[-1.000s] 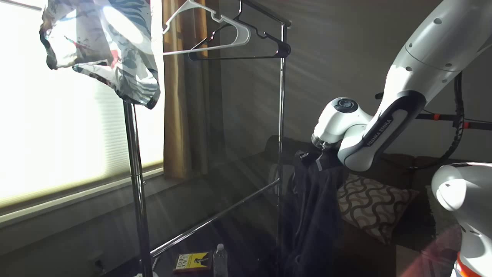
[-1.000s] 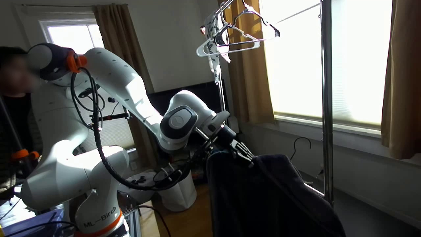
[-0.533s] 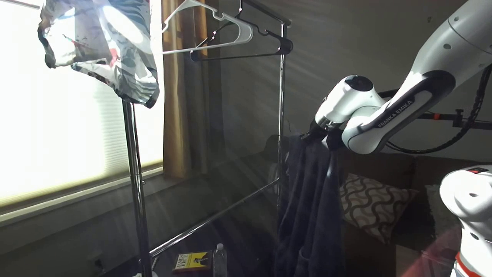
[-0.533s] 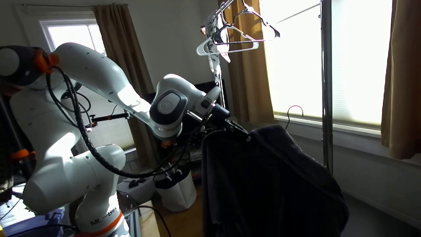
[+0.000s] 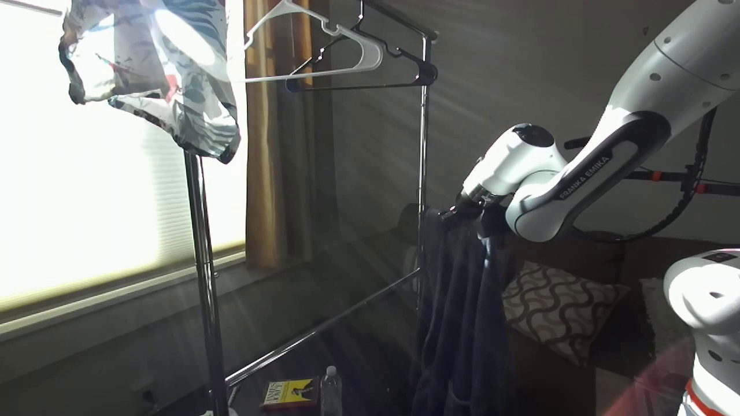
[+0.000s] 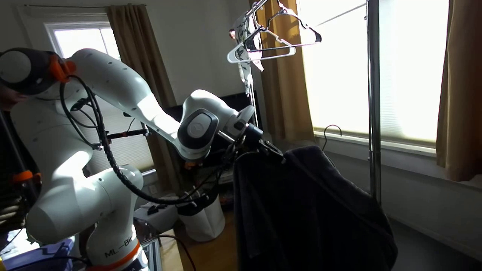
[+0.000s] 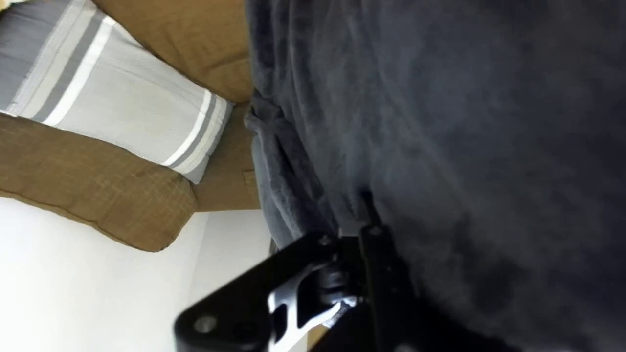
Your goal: Move the hanger with the rob to the top rod
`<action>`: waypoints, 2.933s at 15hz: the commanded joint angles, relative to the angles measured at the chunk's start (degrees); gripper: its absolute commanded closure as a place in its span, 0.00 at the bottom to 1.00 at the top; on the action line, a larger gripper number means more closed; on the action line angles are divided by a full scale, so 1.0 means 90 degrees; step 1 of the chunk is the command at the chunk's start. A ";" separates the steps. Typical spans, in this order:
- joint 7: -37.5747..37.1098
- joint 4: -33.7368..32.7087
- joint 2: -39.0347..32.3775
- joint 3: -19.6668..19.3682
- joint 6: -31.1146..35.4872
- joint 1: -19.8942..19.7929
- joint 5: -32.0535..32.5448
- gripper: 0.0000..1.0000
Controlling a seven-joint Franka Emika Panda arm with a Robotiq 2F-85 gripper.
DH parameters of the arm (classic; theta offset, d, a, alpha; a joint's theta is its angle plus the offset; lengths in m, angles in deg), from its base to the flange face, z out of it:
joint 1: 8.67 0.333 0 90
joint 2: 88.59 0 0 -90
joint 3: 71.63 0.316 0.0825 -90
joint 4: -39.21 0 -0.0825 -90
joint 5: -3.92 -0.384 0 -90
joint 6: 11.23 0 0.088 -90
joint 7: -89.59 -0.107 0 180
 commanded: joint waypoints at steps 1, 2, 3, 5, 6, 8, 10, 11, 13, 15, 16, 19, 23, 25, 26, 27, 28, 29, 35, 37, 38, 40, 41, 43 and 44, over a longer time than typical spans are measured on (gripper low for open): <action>0.0578 0.0003 0.0162 -0.0253 0.0961 0.0601 -0.0694 0.98; 0.0661 0.0006 0.0078 -0.0015 0.1169 0.0467 -0.0901 0.98; 0.0723 0.0012 0.0078 -0.0013 0.1330 0.0536 -0.1056 0.98; 0.0757 0.0030 0.0122 -0.0060 0.1652 0.0679 -0.1175 0.98; 0.0682 0.0036 0.0103 -0.0018 0.1800 0.0694 -0.1172 0.98; 0.0510 0.0079 -0.0004 -0.0145 0.2080 0.0739 -0.0973 0.98; 0.0275 0.0098 -0.0168 -0.0025 0.2354 0.0507 -0.0900 0.98; 0.0095 0.0103 -0.0338 -0.0015 0.2371 0.0393 -0.0934 0.98; 0.0090 0.0103 -0.0005 -0.0017 0.1886 0.0426 -0.0960 0.93; -0.0231 0.0102 -0.0586 0.0682 0.1934 -0.0488 -0.1455 0.98; -0.0501 0.0105 -0.0831 0.0916 0.1923 -0.0749 -0.1731 0.98; -0.1018 0.0102 -0.1410 0.1404 0.1726 -0.1180 -0.2317 0.98; -0.0804 0.0065 -0.2288 0.1654 0.1180 -0.1065 -0.4027 0.98; -0.0820 0.0014 -0.2833 0.1651 0.0696 -0.1088 -0.4679 0.98; -0.0827 -0.0014 -0.3083 0.1643 0.0458 -0.1160 -0.4950 0.98; -0.0847 -0.0043 -0.3295 0.1672 0.0268 -0.1304 -0.5182 0.98; -0.0508 -0.0069 -0.2540 0.1747 0.0509 -0.1123 -0.5104 0.98; -0.0479 -0.0070 -0.2716 0.1762 0.0333 -0.1150 -0.5228 0.93; -0.0561 -0.0039 -0.2875 0.1850 0.0478 -0.1278 -0.5521 0.98; -0.0552 -0.0054 -0.3275 0.1698 0.0504 -0.1259 -0.5730 0.98; -0.0505 -0.0096 -0.3419 0.1581 0.0477 -0.1201 -0.5800 0.98; -0.0435 -0.0202 -0.3773 0.1382 0.0393 -0.1143 -0.5870 0.98; -0.0357 -0.0253 -0.3960 0.1244 0.0364 -0.1074 -0.5863 0.98; -0.0024 -0.0405 -0.4204 0.0911 0.0242 -0.0923 -0.5710 0.98; 0.0165 -0.0501 -0.4267 0.0736 0.0208 -0.0845 -0.5670 0.98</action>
